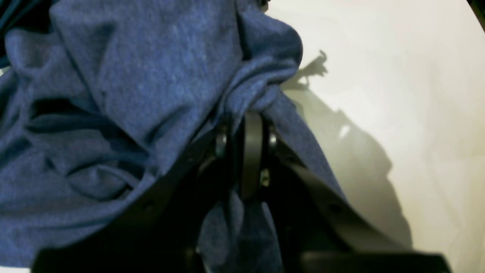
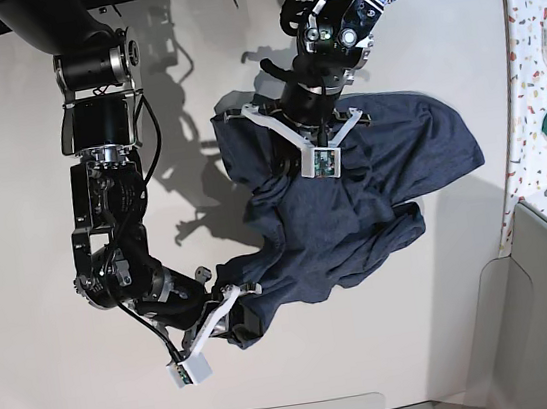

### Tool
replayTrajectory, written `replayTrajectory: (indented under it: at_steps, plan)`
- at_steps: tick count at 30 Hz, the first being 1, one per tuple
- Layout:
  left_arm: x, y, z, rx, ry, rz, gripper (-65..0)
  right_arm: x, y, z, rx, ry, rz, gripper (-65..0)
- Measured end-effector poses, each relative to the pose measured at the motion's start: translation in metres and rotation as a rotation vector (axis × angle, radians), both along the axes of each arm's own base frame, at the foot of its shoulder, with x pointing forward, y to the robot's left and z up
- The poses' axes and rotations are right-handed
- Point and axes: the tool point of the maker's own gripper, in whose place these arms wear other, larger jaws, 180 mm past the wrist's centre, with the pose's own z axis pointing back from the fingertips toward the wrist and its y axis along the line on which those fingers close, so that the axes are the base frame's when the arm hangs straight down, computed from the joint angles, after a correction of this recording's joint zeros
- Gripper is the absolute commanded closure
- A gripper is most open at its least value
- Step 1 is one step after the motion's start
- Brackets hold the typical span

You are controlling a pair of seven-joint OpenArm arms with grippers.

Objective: Layout the t-shirt on the table in an organized manner, then fold the t-shirt properly
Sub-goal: 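Drag the held shirt corner with the left gripper toward the right gripper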

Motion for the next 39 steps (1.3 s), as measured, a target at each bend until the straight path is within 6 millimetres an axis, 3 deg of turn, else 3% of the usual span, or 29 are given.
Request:
replayTrajectory:
  at_steps: [6, 12, 16, 20, 26, 31, 33, 37, 39]
  plan:
    - [-0.033, 0.005, -0.029, 0.023, 0.099, -0.01, -1.6, 0.0, 0.001, 0.002, 0.004, -0.003, 0.002, -2.4]
    - [-0.063, 0.019, -0.056, 0.076, 0.214, -0.022, -20.2, 0.0, 0.001, 0.001, 0.005, -0.002, 0.002, -2.4]
    - [-0.081, 0.019, -0.067, 0.078, 0.283, -0.029, -25.7, 0.0, 0.0, 0.001, 0.001, -0.002, 0.0, -2.4]
    - [-0.076, 0.015, -0.055, 0.057, 0.25, -0.031, -25.7, 0.0, 0.0, 0.001, 0.0, -0.002, 0.0, -2.4]
    - [-0.059, -0.009, -0.035, -0.025, 0.2, -0.02, -25.7, 0.0, 0.0, 0.001, 0.001, -0.002, 0.0, -2.4]
    - [-0.031, -0.024, -0.011, 0.01, 0.081, -0.031, -26.7, 0.0, 0.0, 0.001, 0.001, -0.003, 0.0, -2.4]
    - [-0.03, -0.03, -0.013, 0.068, 0.061, -0.033, -28.5, 0.001, -0.001, 0.001, -0.001, -0.002, -0.002, -2.4]
    - [-0.05, -0.074, -0.041, 0.19, 0.156, -0.218, -34.9, 0.0, 0.001, 0.002, 0.005, -0.004, 0.002, -2.4]
    - [-0.048, -0.086, -0.048, 0.256, 0.128, -0.251, -41.0, 0.0, 0.001, 0.002, 0.006, -0.003, 0.002, -2.4]
